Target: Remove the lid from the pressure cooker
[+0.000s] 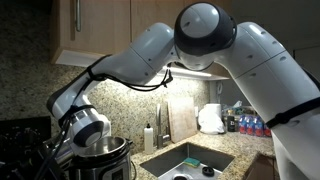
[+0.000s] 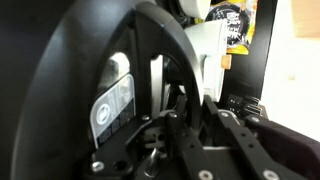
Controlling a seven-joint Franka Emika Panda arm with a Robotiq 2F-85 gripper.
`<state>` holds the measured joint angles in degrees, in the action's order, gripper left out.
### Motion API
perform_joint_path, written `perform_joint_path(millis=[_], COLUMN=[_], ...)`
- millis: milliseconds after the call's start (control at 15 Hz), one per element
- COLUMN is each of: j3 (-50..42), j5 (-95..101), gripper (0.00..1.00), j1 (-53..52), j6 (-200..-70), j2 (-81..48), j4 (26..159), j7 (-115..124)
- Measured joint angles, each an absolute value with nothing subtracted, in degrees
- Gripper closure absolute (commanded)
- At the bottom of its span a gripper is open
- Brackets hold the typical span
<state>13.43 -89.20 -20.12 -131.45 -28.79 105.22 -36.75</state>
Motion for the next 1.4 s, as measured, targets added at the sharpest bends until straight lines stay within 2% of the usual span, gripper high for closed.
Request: perform_joint_path(millis=[467, 533, 1067, 1400], j3=[13.41, 13.38, 13.13, 13.03], j5=[-89.20, -89.20, -89.75, -95.62], gripper=[0.05, 0.01, 0.00, 0.00], j1=[-20.12, -20.11, -19.72, -18.94], j6=[-131.50, -131.50, -132.33, -135.54], j2=[-28.72, -28.64, -26.38, -19.20], j4=[105.13, 104.93, 104.88, 111.95], j7=[-36.68, -36.64, -36.63, -36.69])
